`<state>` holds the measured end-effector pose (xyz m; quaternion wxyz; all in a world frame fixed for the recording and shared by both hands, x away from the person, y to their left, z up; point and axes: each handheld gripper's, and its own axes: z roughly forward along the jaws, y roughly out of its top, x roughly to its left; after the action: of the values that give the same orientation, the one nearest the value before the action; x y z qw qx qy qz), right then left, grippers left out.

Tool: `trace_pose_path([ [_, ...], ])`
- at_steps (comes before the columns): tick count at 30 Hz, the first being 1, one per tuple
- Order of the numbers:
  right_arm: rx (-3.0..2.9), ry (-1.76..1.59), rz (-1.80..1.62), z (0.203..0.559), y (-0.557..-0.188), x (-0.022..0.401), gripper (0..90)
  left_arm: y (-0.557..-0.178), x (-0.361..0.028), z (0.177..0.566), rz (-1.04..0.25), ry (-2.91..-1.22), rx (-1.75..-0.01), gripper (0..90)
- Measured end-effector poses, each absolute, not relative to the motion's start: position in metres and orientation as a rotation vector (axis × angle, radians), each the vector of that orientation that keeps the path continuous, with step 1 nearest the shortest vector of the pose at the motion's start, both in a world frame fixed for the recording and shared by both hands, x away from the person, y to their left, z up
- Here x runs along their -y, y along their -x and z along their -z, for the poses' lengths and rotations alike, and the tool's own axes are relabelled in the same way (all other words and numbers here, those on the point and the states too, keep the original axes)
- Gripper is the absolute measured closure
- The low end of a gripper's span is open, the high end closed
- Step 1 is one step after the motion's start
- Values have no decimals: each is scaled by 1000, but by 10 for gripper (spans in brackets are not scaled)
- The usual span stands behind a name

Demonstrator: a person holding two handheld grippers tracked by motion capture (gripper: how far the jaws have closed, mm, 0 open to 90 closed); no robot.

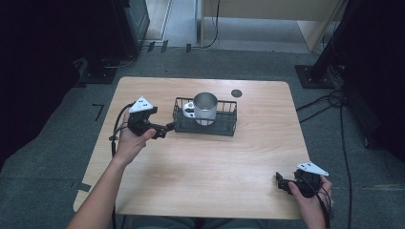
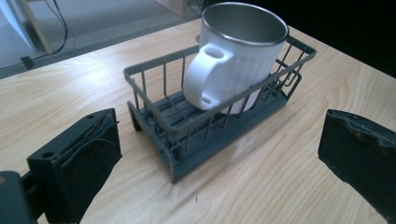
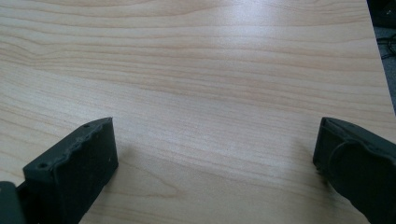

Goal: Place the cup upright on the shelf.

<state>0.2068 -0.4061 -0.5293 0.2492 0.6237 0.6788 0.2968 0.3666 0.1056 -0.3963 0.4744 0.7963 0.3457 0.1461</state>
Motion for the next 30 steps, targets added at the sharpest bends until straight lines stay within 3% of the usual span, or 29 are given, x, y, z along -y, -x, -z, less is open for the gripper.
trace_pose_path([
  [30,-1849,-1699,-808,529,-207,406,0,-279,-186,455,-440,-1873,-1042,0],
])
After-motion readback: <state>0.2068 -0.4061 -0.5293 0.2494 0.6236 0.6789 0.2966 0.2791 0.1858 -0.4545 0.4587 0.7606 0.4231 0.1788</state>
